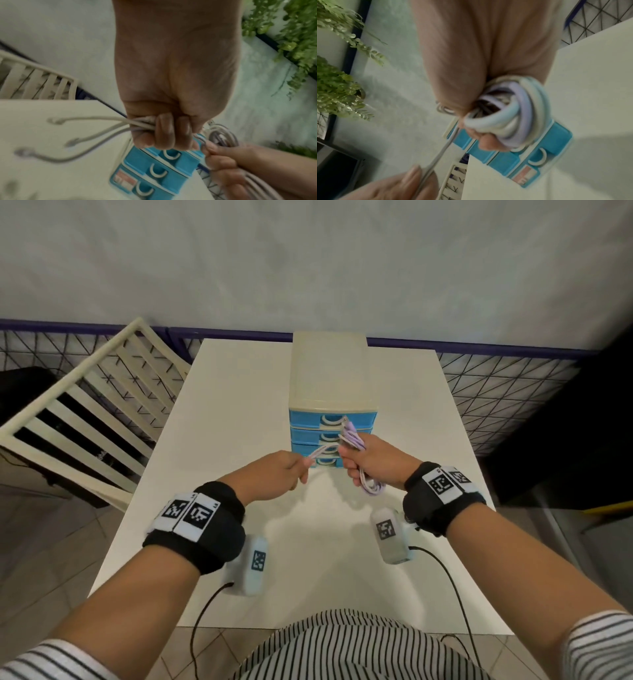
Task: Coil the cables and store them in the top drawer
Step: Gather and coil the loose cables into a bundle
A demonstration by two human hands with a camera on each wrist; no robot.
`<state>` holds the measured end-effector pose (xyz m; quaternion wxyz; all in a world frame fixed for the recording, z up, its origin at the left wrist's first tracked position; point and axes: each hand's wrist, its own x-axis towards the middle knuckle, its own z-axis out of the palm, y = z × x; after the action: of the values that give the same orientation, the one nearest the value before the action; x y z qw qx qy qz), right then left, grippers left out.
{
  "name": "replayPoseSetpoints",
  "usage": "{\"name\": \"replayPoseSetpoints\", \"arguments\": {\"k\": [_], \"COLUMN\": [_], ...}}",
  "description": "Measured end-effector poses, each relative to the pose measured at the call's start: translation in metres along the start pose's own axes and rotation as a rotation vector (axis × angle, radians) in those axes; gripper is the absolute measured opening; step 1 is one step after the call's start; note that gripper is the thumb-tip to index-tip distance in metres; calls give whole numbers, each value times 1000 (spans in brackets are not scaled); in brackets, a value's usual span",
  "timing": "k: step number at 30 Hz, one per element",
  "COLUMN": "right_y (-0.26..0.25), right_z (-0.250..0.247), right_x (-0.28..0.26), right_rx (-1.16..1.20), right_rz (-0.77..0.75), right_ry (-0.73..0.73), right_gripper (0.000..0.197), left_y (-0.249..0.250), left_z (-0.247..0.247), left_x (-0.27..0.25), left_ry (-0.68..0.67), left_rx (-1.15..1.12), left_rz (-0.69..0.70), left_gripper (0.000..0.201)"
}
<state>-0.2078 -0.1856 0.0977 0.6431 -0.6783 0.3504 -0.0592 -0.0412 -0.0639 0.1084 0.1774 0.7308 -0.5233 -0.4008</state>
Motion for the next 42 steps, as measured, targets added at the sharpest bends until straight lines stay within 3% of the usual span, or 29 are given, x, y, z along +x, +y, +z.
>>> {"name": "replayPoseSetpoints", "arguments": {"k": [3,6,10,13,16,19,25,32,36,39,42], "right_y": [-1,-4,-7,-8,-4,-1,-10,-8,-10,-9,-8], "right_z": [8,15,31,39,38,38,31,21,2,-3,-1], "right_x": [3,3,5,2,6,12,15,24,25,23,17], "right_rx": [-32,-92,100,243,373,298,37,71,248,239,119], "right_rz": [-30,-41,4,61,119,121,-108,-282,-262,-195,-86], "right_ry": [70,40,-77,-104,-105,67,388,522,599,417,235], "right_gripper": [29,35,67,72,55,27,25,16,12,19,25], "left_y": [3,7,20,30,34,39,32,22,5,-2,-4], "left_z": [12,24,37,40,40,41,38,31,32,35,34], "left_x": [3,5,4,3,5,1,2,-4,-5,-5,-5], "left_ry": [1,31,61,71,111,61,97,-17,-128,109,349], "left_rx": [-153,-210,-229,-196,-80,-6,49,-162,2,438,653], "left_rz": [23,73,159,175,156,188,252,168,147,211,325], "left_gripper": [36,32,22,37,36,32,21,25,33,34,36]}}
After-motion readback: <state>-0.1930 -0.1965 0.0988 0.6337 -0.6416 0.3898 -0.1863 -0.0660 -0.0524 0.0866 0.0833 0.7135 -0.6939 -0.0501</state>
